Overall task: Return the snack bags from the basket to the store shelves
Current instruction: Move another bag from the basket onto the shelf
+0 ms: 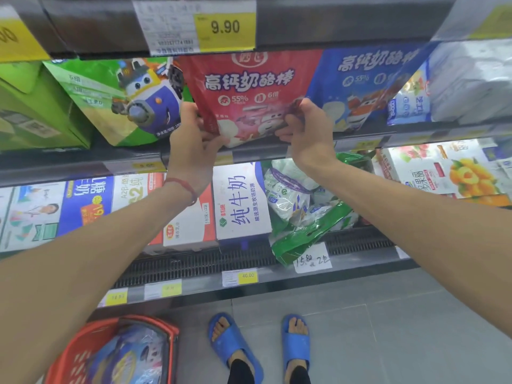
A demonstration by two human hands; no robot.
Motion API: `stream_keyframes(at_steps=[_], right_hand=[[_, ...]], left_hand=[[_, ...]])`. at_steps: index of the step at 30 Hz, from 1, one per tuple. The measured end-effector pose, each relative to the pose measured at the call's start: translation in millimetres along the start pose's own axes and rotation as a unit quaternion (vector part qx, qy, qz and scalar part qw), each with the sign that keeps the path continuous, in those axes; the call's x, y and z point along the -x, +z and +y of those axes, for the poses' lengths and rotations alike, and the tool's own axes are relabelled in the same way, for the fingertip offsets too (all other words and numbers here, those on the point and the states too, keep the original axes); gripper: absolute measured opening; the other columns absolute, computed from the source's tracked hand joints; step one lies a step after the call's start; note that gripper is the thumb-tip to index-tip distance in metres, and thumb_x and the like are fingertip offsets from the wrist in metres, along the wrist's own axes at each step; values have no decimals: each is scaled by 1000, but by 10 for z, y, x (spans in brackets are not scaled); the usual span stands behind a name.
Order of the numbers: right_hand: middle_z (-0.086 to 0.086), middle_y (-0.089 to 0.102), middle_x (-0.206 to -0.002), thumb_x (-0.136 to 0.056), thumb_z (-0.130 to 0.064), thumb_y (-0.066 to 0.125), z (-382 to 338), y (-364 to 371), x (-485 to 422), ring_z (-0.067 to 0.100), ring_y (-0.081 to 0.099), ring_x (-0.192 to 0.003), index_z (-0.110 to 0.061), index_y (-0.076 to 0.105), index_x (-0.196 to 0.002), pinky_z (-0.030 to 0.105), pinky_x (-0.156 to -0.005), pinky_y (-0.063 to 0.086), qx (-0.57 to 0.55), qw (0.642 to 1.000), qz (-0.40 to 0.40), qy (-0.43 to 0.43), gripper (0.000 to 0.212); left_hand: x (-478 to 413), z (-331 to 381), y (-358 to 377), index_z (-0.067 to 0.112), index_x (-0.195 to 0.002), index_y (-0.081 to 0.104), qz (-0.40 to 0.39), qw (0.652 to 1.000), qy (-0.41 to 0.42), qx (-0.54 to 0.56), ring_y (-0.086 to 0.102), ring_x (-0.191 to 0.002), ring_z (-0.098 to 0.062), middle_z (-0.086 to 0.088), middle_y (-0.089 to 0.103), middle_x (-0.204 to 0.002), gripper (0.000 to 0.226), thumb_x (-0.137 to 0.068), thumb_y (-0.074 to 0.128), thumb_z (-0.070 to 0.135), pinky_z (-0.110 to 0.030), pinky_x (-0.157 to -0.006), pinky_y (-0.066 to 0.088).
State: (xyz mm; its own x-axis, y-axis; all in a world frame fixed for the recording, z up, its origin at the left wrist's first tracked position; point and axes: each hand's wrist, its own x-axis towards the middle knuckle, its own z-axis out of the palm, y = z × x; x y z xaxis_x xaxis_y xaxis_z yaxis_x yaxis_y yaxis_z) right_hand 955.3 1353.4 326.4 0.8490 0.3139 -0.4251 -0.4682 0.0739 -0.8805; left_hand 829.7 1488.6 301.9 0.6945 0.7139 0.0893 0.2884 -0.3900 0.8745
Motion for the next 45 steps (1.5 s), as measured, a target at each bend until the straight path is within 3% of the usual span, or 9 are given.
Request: stream_keyframes(at_steps=[8, 10, 12, 15, 20, 28, 34, 40, 45], right_hand=[[0, 40, -73, -101, 2, 41, 67, -16, 231, 18, 39, -63, -11, 45, -77, 27, -61, 37, -27, 999, 38, -27, 28], [2, 49, -92, -102, 5, 45, 135, -61, 334, 21, 53, -78, -5, 54, -101, 29, -72, 48, 60, 994, 54, -73, 13], [5, 55, -118, -101, 5, 49, 236, -82, 457, 27, 65, -105, -5, 53, -126, 37, -95, 55, 195, 974, 64, -101, 28], [2, 60, -114, -100, 3, 51, 360, 54, 720, 32, 68, -103, -10, 52, -124, 45, -88, 59, 217, 969, 65, -98, 28], [-7, 64, -104, -104, -8, 50, 522, 508, 986, 19, 73, -87, -14, 60, -120, 45, -83, 61, 277, 952, -63, -119, 20], [3, 51, -142, -102, -14, 53, 631, 1247, 864, 20, 64, -110, -16, 40, -149, 32, -97, 50, 365, 895, -168, -196, 49], [15, 37, -156, -96, -6, 60, 561, 1689, 598, 38, 52, -133, -6, 18, -159, 49, -108, 48, 344, 915, -113, -178, 76], [15, 52, -137, -82, -6, 80, 427, 1813, 551, 28, 57, -122, -2, 35, -144, 40, -103, 50, 329, 909, -102, -234, 77], [12, 54, -131, -72, -10, 89, 380, 1778, 599, 25, 57, -118, -6, 39, -133, 39, -100, 50, 343, 899, -125, -241, 80]], left_hand=[[83, 91, -13, 21, -116, 40, -13, 997, -39, 60, 66, -78, -4, 2, 64, -100, 48, -85, 72, 5, -10, -67, 52], [138, 113, -22, 17, -122, 42, -14, 997, -44, 69, 65, -83, -2, 2, 64, -107, 48, -86, 71, 6, -7, -68, 51], [196, 123, -47, 11, -129, 44, 5, 994, -58, 88, 64, -85, -2, -1, 63, -115, 48, -88, 66, 0, -6, -69, 50], [299, 82, -153, 6, -131, 46, 55, 992, -62, 93, 59, -86, -9, -2, 57, -115, 43, -91, 55, -5, -8, -68, 49], [380, -148, -546, 9, -121, 52, 186, 982, -17, 29, 58, -76, -6, -2, 53, -117, 35, -87, 53, 1, -27, -76, 52], [54, -365, -969, 2, -148, 27, 210, 974, -85, 19, 58, -111, -25, -11, 33, -146, 66, -88, 56, 7, -9, -78, 49], [-291, -290, -1078, 9, -142, 37, 225, 951, -157, 146, 65, -102, -36, -9, 60, -110, 58, -86, 52, 12, -49, -89, 54], [-289, -425, -1073, 10, -112, 49, 210, 970, -89, 84, 59, -93, -46, -24, 60, -102, 31, -93, 33, 29, -59, -84, 52], [-254, -455, -1082, 10, -136, 42, 230, 963, -111, 88, 57, -108, -47, -25, 58, -118, 43, -98, 30, 27, -57, -93, 49]])
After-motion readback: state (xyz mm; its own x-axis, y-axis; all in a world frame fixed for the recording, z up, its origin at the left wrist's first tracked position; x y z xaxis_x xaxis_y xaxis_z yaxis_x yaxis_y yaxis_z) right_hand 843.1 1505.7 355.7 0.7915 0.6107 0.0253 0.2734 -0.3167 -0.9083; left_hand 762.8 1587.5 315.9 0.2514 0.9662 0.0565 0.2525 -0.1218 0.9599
